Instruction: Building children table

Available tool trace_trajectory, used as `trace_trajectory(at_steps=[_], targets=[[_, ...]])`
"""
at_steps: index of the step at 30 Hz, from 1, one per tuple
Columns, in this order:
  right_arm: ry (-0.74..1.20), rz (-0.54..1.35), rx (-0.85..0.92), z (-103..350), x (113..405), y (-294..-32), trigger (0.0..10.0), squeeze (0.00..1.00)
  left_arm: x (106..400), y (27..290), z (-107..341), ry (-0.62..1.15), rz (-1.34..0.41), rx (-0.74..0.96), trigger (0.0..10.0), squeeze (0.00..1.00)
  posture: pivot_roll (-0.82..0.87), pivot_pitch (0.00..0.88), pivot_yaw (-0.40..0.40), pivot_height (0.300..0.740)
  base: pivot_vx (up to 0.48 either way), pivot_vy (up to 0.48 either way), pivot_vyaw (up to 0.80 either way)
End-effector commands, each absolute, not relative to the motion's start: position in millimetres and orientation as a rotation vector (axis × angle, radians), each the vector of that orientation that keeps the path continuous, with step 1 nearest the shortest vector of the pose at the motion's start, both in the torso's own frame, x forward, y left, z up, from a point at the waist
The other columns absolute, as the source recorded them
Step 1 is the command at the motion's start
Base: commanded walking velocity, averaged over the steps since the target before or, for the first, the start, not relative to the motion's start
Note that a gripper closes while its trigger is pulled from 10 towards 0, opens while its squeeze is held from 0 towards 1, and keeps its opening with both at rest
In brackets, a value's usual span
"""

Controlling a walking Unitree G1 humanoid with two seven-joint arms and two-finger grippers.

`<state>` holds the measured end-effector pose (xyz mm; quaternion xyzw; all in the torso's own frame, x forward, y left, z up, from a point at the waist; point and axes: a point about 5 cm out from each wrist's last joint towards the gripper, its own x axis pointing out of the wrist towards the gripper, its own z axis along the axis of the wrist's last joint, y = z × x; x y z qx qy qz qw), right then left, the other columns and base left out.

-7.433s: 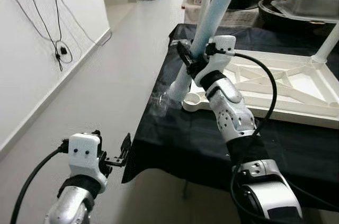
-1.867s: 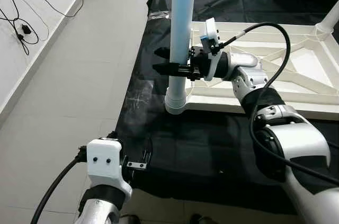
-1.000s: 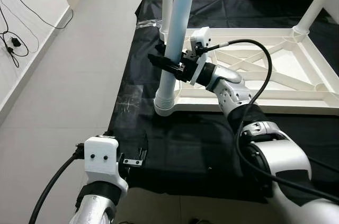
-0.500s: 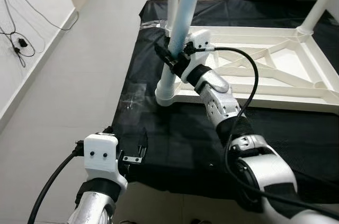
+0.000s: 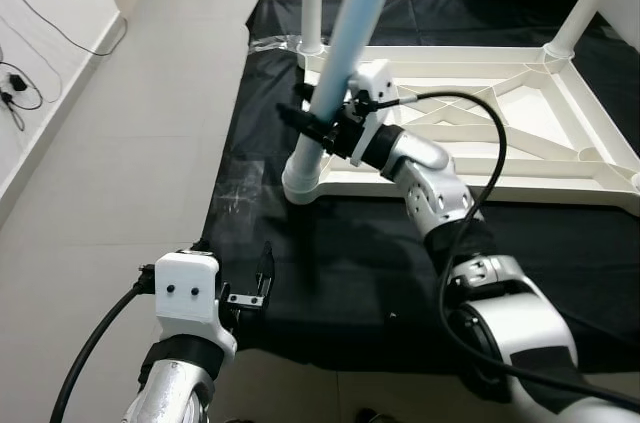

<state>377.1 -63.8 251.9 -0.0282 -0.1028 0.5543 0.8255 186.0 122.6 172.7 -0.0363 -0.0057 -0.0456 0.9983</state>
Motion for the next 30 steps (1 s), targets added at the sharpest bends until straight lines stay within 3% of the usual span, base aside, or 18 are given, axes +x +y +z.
trace_trajectory(at_steps=[1,10,25,29,30], targets=[[0.22,1.36,-0.007,170,358,-60,10.0,0.0,185,125,171,-0.003,-0.086,-0.061,10.0,0.0,0.14,0.238,-0.023,0.74,0.0,0.0,0.0],[0.322,1.764,0.013,176,332,-71,10.0,0.0,186,126,172,-0.008,-0.085,-0.058,10.0,0.0,0.14,0.24,-0.024,0.74,0.0,0.0,0.0],[0.339,1.878,0.041,184,321,-72,10.0,0.0,185,123,171,-0.004,-0.093,-0.064,10.0,0.0,0.14,0.247,-0.027,0.74,0.0,0.0,0.0],[0.322,1.916,0.011,186,318,-68,10.0,0.0,178,109,166,0.048,-0.224,-0.116,10.0,0.0,0.14,0.249,-0.029,0.74,0.0,0.0,0.0],[0.307,1.926,-0.003,187,318,-65,10.0,0.0,169,97,160,0.093,-0.324,-0.144,10.0,0.0,0.14,0.249,-0.029,0.74,0.0,0.0,0.0]])
